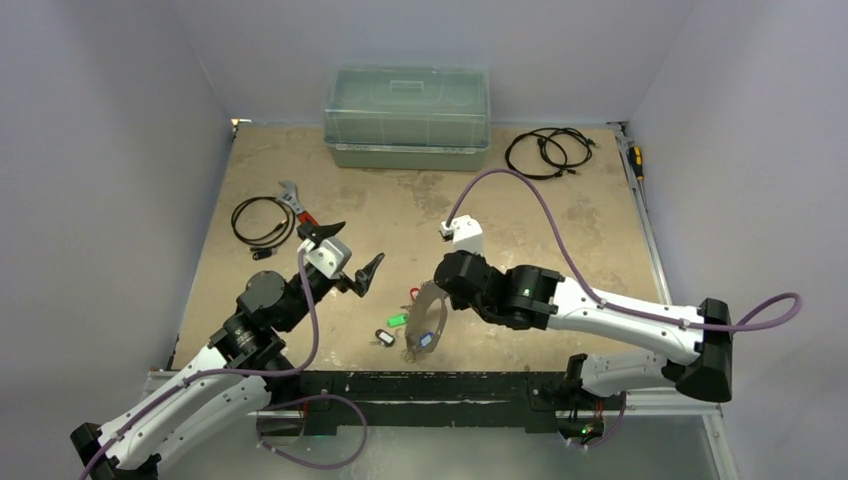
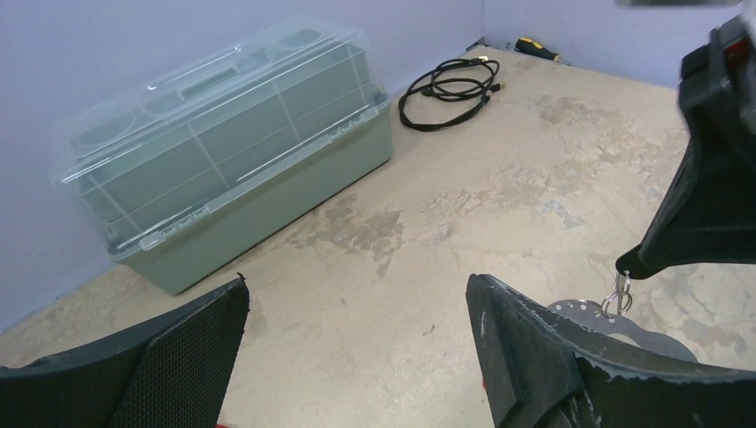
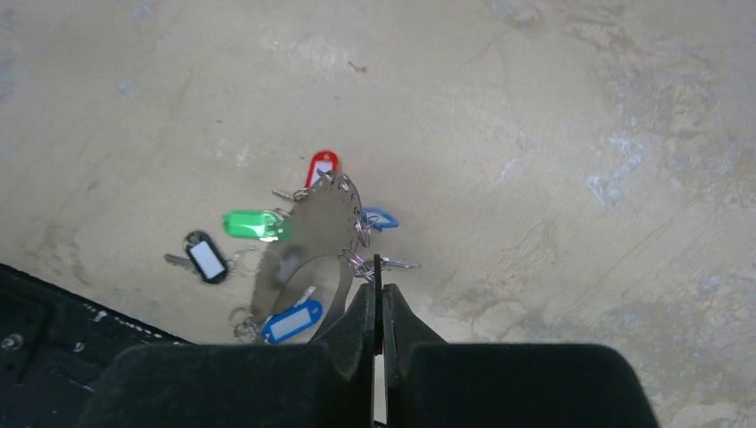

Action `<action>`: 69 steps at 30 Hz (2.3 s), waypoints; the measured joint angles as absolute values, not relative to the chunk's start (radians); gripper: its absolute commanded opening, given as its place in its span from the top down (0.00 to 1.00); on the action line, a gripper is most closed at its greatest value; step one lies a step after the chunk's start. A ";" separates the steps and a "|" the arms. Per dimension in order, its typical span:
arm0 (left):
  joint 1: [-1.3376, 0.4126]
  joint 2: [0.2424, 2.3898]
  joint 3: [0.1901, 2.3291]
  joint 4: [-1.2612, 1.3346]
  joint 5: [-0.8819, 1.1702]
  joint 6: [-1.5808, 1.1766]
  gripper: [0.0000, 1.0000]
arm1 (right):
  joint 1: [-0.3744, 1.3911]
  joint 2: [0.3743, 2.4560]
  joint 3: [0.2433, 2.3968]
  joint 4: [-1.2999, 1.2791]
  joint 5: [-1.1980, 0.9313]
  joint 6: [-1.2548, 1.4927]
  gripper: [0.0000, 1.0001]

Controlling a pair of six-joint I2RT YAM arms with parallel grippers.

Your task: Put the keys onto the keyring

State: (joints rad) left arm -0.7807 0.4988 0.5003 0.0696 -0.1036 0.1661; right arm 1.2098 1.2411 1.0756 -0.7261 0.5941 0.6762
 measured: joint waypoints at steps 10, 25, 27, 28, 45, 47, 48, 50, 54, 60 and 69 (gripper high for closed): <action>-0.781 0.489 0.509 0.072 -0.227 0.104 0.05 | 1.211 1.181 1.278 -0.750 0.555 0.532 1.00; -0.781 0.458 0.559 0.042 -0.352 0.063 0.02 | 1.211 1.262 1.470 -0.738 0.588 0.379 1.00; -0.781 0.452 0.559 0.036 -0.369 0.063 0.02 | 1.211 1.295 1.486 -0.733 0.585 0.371 1.00; -0.781 0.450 0.559 0.033 -0.377 0.063 0.02 | 1.211 1.310 1.495 -0.730 0.585 0.366 1.00; -0.779 0.424 0.569 0.019 -0.458 0.064 0.03 | 1.203 1.560 1.719 -0.619 0.605 0.259 1.00; -0.779 0.424 0.569 0.019 -0.461 0.064 0.02 | 1.196 1.620 1.779 -0.607 0.603 0.243 1.00; -0.778 0.422 0.569 0.018 -0.463 0.064 0.03 | 1.192 1.657 1.822 -0.601 0.600 0.235 1.00; -0.777 0.417 0.569 0.018 -0.471 0.064 0.03 | 1.185 1.731 1.910 -0.596 0.592 0.219 1.00; -0.774 0.394 0.569 0.016 -0.509 0.064 0.03 | 1.172 1.918 2.151 -0.591 0.570 0.186 1.00; -0.773 0.356 0.571 0.014 -0.587 0.064 0.06 | 1.148 2.135 2.425 -0.575 0.528 0.141 1.00; -0.772 0.303 0.572 0.009 -0.625 0.064 0.08 | 1.023 1.895 1.708 -0.366 0.396 0.264 1.00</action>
